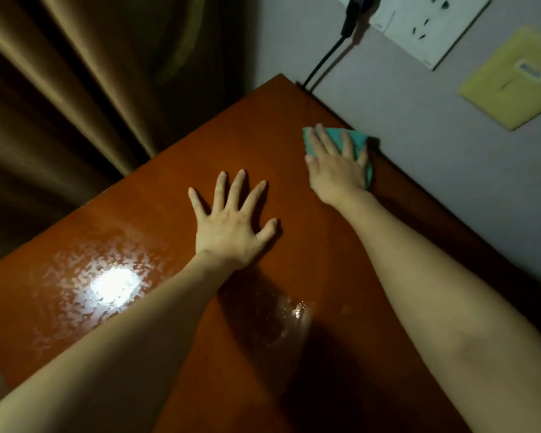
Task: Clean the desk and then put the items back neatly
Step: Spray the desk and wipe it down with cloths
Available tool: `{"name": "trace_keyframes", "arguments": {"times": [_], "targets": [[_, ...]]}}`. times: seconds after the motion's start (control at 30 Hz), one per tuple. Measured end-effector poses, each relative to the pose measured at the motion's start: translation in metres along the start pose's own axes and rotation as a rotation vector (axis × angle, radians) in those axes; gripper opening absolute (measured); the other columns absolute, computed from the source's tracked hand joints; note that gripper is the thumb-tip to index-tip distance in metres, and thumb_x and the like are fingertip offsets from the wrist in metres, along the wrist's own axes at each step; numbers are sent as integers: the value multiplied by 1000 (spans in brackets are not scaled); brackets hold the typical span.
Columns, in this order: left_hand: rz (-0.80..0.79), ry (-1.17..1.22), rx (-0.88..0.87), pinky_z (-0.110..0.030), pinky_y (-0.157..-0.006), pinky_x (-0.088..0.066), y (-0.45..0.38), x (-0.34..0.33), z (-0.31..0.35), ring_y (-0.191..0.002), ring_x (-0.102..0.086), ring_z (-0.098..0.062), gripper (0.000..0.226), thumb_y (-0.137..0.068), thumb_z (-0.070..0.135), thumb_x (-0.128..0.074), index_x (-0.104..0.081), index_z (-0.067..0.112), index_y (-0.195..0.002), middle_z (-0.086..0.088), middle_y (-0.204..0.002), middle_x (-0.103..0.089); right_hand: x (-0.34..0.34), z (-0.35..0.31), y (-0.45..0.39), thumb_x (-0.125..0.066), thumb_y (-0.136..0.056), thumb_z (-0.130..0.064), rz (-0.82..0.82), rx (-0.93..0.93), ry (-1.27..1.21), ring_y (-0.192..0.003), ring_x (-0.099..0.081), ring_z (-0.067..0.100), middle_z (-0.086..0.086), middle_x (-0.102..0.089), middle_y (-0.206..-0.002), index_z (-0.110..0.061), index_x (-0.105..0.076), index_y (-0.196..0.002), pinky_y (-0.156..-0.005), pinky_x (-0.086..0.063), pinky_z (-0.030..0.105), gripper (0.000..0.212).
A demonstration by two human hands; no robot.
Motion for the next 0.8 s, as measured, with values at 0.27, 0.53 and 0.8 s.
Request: {"name": "trace_keyframes", "arguments": {"times": [0.27,0.53,0.8], "targets": [[7,-14,0,-64,-110,11,0,-1,-2,-145,15,-25,75,-81,74,-2,4,43,-148,3,-159,8,-24,41,80,-7,-92,-49,-25,540,174,-146,3,18,-19,1,-154,-39,3,-145,-114,-3,52,55],[13,1,-73,-56,-114,11,47,-7,-10,-146,12,-22,76,-80,71,3,1,40,-149,2,-160,5,-18,5,67,-17,-102,-41,-2,-86,-23,-147,8,25,-16,8,-158,-37,2,-150,-114,1,58,52],[-2,-16,-113,-52,-114,10,151,-16,-43,-144,11,-16,70,-85,68,-6,-6,41,-149,3,-159,-3,-64,-42,235,-20,-96,-44,-20,343,108,-142,-22,27,-10,-21,-154,-33,-12,-148,-107,-22,61,54]]}}
Point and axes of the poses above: each hand's wrist, its own y-axis away from the middle knuckle, its own x-axis out of the back of the hand, z = x × y, the point moved 2 cm from there along -y, towards the middle knuckle
